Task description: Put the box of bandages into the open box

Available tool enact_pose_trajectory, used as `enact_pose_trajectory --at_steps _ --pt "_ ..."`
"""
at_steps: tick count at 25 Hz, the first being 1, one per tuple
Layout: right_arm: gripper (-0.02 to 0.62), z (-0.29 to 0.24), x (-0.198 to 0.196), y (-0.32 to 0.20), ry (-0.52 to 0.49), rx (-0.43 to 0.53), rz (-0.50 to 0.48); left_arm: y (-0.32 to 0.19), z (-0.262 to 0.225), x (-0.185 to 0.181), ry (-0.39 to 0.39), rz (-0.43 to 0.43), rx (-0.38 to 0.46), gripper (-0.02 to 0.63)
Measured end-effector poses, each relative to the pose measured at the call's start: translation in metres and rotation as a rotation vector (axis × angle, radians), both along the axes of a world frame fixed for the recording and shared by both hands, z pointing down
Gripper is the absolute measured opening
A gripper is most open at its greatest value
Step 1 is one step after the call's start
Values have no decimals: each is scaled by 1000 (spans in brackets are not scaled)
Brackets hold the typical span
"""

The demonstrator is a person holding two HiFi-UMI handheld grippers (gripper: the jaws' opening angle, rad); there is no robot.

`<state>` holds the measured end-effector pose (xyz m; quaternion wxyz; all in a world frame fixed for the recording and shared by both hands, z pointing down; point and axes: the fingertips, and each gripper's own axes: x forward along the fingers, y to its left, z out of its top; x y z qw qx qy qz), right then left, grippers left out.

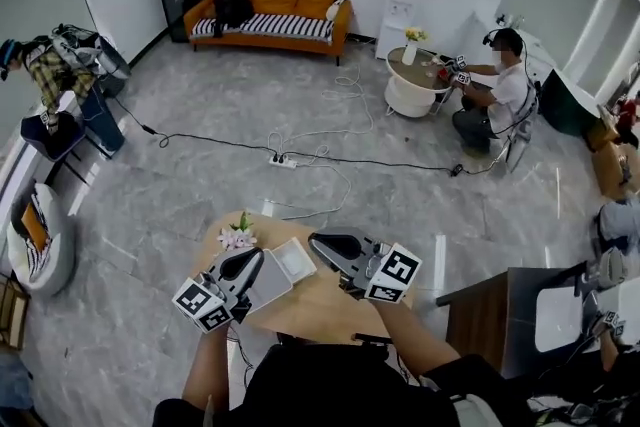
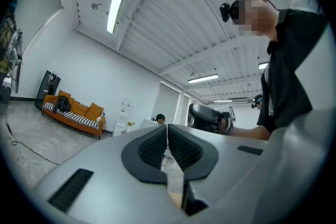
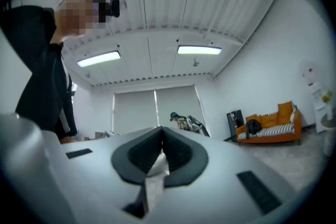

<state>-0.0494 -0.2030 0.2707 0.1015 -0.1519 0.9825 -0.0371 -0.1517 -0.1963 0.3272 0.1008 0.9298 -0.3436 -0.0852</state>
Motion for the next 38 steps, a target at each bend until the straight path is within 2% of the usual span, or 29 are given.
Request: enact_pose_trajectory --at_steps 2,5,11,15,17,22,26,38 --pt "12 -22 22 30 -60 30 -38 21 -13 16 -6 -15 23 20" --pt "11 -35 47 66 -93 45 -66 54 -27 41 -11 -41 51 20" --pt "12 -17 92 136 -137 19 -113 124 -29 89 -28 -54 70 20" --pt "11 20 90 169 -108 -72 -147 163 -12 101 -13 -55 22 20" --pt "11 27 84 183 -90 -89 -143 179 -12 106 -6 -43 9 20" --pt "11 31 75 212 -48 -98 -119 211 -26 114 23 15 39 20" --pt "11 38 83 246 -54 -152 -87 254 -28 125 -23 92 79 20" --pt "11 55 68 388 -39 -166 7 390 9 99 10 190 -3 20"
